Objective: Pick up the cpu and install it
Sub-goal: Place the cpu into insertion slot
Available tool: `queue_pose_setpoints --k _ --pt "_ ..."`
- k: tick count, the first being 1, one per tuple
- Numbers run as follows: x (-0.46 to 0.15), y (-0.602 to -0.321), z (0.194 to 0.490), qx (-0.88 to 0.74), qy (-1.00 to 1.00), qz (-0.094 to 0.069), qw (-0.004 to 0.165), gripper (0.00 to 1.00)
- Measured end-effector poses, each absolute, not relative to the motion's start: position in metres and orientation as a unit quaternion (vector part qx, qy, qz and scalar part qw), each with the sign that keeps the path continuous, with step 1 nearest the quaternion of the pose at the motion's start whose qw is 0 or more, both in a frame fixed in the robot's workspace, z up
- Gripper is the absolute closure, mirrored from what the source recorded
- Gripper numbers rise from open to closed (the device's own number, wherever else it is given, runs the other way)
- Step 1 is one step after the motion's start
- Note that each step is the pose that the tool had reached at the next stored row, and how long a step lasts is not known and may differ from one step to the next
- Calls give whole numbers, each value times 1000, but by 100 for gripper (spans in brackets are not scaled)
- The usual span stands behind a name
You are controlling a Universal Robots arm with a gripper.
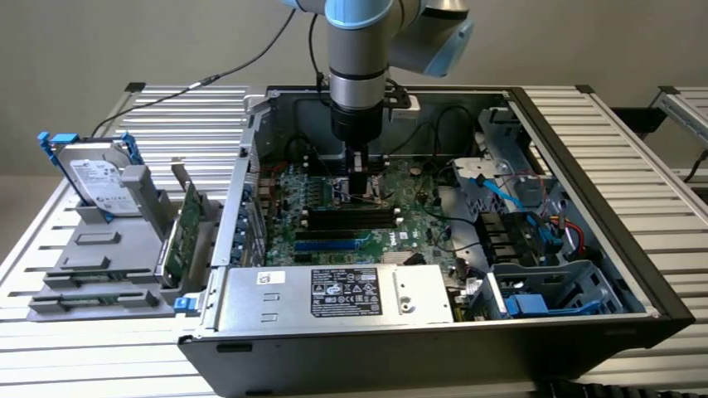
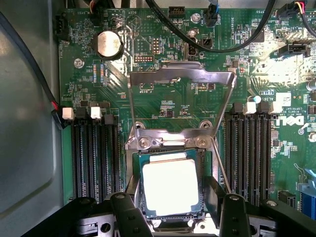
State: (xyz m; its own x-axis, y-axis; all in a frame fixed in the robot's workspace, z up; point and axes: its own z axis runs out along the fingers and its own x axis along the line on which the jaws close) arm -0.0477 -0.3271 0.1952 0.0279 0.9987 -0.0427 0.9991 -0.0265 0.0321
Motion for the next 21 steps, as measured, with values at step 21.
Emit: queue_pose_setpoints --k 21 --pt "-48 -327 195 768 640 -6 26 37"
